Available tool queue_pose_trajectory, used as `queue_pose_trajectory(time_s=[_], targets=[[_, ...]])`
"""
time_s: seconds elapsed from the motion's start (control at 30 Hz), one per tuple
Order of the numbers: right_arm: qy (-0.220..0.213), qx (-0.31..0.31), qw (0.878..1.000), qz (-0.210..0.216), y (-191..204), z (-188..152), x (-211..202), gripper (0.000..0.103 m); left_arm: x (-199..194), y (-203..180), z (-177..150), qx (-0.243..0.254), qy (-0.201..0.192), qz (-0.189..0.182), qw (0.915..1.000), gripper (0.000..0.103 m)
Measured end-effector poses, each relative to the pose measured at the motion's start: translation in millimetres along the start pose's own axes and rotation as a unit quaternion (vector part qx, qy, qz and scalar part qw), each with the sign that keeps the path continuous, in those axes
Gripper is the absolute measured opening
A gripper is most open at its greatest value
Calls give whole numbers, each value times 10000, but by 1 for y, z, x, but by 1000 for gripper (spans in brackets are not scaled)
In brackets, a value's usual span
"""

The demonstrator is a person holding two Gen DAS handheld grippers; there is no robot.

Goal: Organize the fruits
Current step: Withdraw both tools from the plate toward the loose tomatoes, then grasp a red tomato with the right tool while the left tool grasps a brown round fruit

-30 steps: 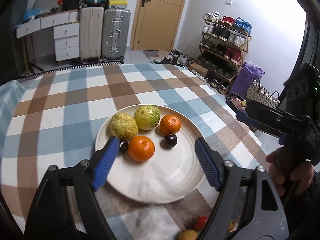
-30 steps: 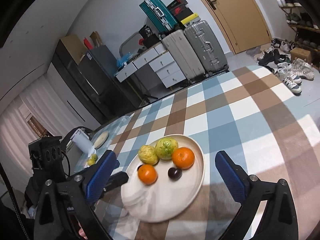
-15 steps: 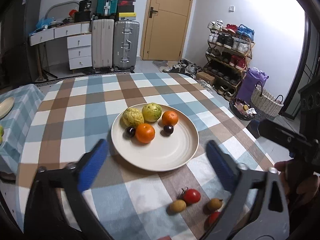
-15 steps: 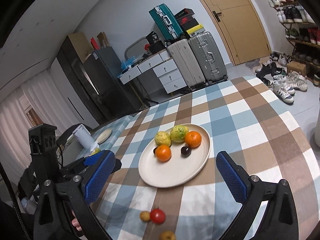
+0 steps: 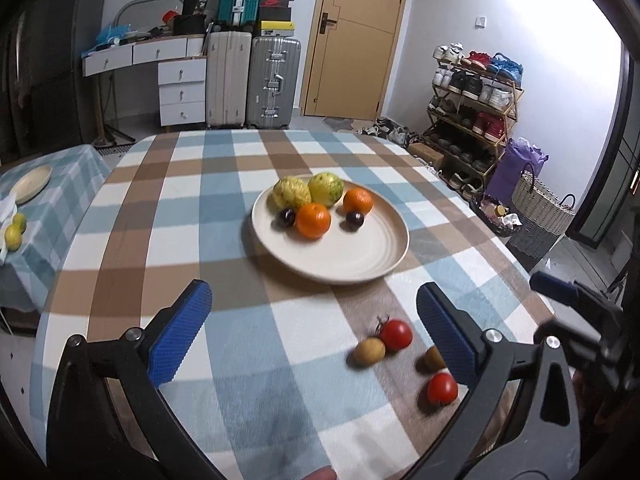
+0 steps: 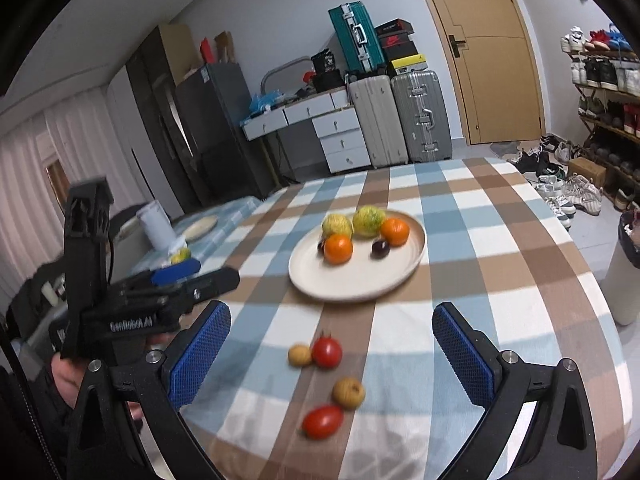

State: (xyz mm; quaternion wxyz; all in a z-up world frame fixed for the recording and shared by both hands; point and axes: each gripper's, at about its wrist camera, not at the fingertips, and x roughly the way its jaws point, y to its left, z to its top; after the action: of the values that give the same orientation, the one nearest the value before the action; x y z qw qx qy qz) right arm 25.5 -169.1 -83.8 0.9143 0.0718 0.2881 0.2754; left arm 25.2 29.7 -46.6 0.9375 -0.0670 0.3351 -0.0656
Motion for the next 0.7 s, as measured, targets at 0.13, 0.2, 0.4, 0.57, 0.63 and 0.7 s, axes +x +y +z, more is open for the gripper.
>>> queue_pose_trajectory(time_s=[0.13, 0.2, 0.4, 0.57, 0.63, 0.7], targets=[[211, -22, 9998, -31, 4, -20, 2, 103, 1, 4, -14, -38, 95, 28, 9999, 102], [326, 43, 9994, -41, 3, -30, 3, 103, 3, 6, -19, -64, 156, 29, 9999, 102], [645, 153, 9978, 22, 1, -49, 14, 103, 10, 11, -29, -133, 300, 17, 9995, 102], [830, 188, 9963, 133, 2, -59, 26, 103, 18, 15, -32, -179, 402, 27, 9990, 102], [900, 228, 9955, 182, 2, -64, 32, 102, 21, 16, -33, -181, 436, 28, 9989, 102], [991, 260, 9945, 201, 2, -68, 38, 97, 24, 18, -35, -175, 466, 37, 9988, 102]])
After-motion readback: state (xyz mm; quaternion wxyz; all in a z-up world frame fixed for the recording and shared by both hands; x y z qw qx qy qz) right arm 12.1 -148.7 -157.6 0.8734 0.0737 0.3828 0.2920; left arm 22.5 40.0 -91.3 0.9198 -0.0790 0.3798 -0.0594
